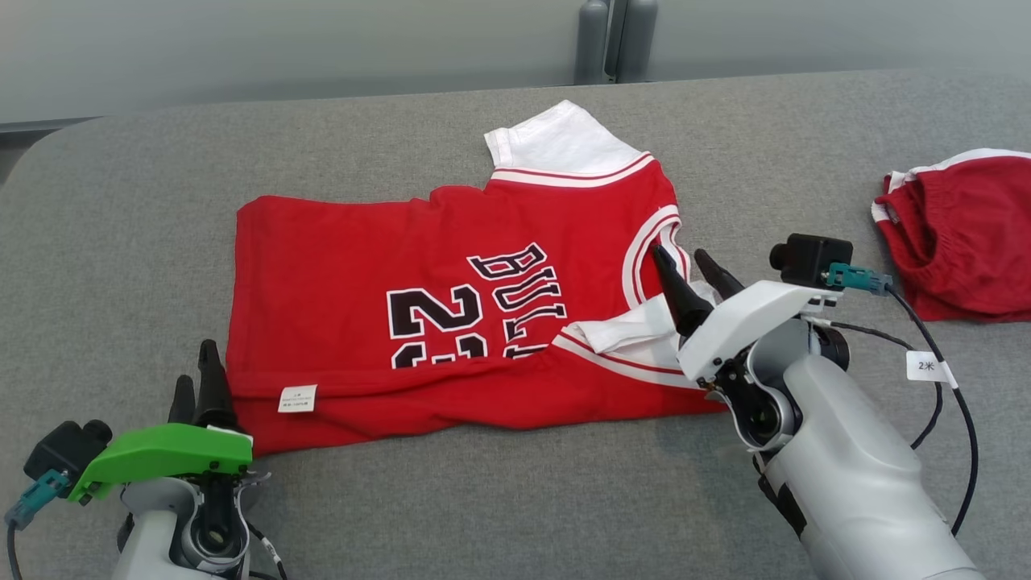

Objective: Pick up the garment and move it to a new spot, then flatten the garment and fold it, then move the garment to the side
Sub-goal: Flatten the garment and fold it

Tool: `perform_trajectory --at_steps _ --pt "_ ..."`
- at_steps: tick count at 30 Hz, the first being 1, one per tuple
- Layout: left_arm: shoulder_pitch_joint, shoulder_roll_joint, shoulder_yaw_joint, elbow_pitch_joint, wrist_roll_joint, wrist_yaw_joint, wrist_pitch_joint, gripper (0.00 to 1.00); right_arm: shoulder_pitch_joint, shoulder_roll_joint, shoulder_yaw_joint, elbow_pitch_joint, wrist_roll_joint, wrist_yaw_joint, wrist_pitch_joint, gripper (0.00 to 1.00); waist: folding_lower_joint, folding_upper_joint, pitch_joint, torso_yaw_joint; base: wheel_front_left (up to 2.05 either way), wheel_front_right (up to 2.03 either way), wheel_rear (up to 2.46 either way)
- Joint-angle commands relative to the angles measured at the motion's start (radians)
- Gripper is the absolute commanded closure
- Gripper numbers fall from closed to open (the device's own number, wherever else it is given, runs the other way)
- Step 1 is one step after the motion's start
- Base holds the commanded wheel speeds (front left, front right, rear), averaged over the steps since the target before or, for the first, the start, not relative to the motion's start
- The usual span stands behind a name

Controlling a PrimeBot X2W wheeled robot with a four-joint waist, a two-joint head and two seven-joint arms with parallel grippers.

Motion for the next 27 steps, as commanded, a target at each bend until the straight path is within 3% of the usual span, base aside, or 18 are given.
perform_trajectory --at_steps 1,13,27 --pt "-0.006 0.011 -0.005 -0.011 0.014 -0.010 -0.003 0.00 -0.014 -0.002 0.019 0.000 0.008 0.000 -0.024 0.00 0.0000 -0.0001 -0.002 -0.001 0.00 0.00 0.00" --pt "0.114 0.048 -0.011 -0.127 0.042 0.001 -0.007 0.00 -0.032 -0.035 0.107 -0.064 0.062 0.000 -0.136 0.00 0.0000 -0.0001 -0.027 -0.016 0.00 0.00 0.00" --pt "0.314 0.056 -0.056 -0.268 0.038 0.071 0.075 0.00 0.152 -0.114 0.018 -0.156 -0.030 0.000 -0.200 0.00 0.0000 -0.0001 -0.071 -0.022 0.00 0.00 0.00"
